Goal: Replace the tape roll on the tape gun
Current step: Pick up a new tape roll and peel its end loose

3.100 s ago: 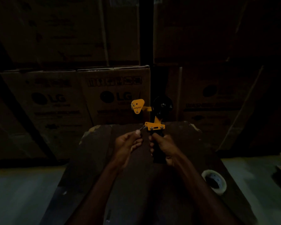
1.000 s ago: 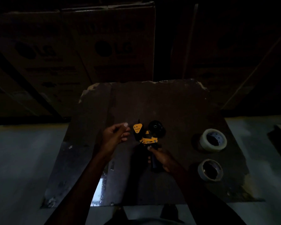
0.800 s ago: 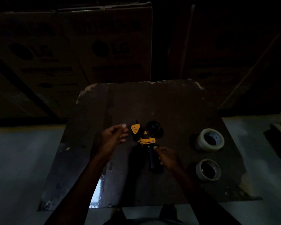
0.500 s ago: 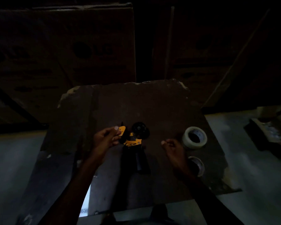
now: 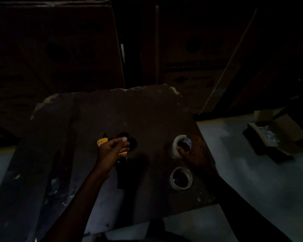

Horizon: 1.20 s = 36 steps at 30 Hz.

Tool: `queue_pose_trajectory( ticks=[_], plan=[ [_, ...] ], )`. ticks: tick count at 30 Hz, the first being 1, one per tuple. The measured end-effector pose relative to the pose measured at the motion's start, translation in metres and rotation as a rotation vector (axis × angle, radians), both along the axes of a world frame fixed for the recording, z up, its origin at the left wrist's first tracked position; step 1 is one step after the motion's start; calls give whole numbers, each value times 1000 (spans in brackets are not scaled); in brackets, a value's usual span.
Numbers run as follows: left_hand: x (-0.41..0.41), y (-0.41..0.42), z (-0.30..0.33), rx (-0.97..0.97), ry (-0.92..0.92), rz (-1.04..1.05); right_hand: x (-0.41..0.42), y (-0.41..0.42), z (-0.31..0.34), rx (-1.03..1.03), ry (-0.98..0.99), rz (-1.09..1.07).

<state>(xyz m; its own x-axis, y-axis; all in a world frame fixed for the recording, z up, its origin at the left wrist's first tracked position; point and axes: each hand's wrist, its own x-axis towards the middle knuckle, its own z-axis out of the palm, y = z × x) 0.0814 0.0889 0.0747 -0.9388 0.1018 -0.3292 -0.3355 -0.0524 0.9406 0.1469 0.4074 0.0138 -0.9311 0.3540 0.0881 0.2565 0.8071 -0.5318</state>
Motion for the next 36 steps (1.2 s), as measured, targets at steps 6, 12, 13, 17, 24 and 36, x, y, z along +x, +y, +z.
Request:
queue_pose_trajectory(
  ticks=[6,12,13,17,24,36],
  plan=[
    [16,39,2,46,-34,46,-17,39,-22,84,-121,141],
    [28,51,6,33,-50,58,-34,60,-45,85,-299,299],
    [30,52,7,33,-51,59,-36,61,-46,59,-308,307],
    [34,49,10,34,-46,52,-35,58,-38,-118,-343,308],
    [34,45,14,35,-34,35,-22,-1,34,-446,-326,34],
    [42,57,22,-30,159,-200,-19,-105,82,-1352,-150,-196]
  ],
)
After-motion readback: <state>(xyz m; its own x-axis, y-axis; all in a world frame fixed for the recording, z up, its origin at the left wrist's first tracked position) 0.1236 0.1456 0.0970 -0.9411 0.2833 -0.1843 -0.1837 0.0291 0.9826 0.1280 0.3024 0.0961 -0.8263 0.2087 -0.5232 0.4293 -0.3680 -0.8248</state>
